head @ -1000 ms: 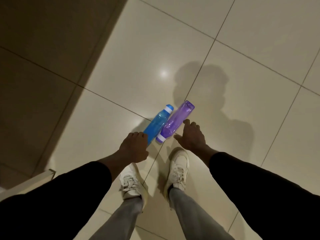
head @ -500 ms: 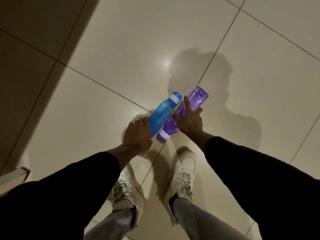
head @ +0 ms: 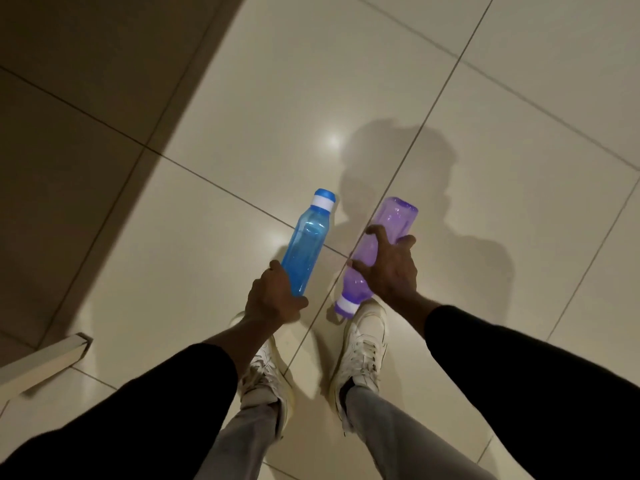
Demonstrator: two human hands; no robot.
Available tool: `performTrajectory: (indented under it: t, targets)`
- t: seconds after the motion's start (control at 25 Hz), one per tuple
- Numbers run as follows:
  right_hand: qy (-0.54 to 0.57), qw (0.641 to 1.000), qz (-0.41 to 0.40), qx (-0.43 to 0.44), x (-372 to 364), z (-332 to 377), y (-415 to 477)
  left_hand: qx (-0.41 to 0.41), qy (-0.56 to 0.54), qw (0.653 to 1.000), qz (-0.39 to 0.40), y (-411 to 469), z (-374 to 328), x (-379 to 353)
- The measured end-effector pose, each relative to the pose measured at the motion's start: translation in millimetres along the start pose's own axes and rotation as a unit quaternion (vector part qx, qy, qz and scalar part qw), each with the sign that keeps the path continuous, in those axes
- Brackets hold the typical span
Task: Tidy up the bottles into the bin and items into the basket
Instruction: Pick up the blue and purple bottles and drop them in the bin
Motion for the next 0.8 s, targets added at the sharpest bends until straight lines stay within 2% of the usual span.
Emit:
performTrajectory:
  t: [0.16, 0.32, 0.56, 0.8]
  targets:
    - [0.014, 1.000, -0.003, 0.016, 63.6, 55.8, -64.5, 0.015, -0.035, 0.999, -0.016, -71.5, 10.3, 58.1]
    - [0.005, 0.998, 0.007, 0.056, 131.2, 118.1, -126.8, 0.008, -0.045, 0.996, -0.081, -164.1, 22.2, 126.6]
    - [0.005, 0.992, 0.018, 0.124, 231.9, 206.5, -201.0, 0.059, -0.066, 0.994, -0.064, -279.8, 58.5, 207.9]
    - [-0.002, 0.974, 0.063, 0.217, 304.5, 279.0, -249.4, 0.040, -0.069, 0.992, -0.099, -368.8, 72.1, 286.1]
Point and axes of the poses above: each hand's wrist, its own y-axis towards the middle knuckle, its own x-axis out of the back of the hand, z = x × y, the point moved 10 cm from there along y, towards the middle knuckle, and after that the axes turned 15 degrees about x, right-handed, at the moved point
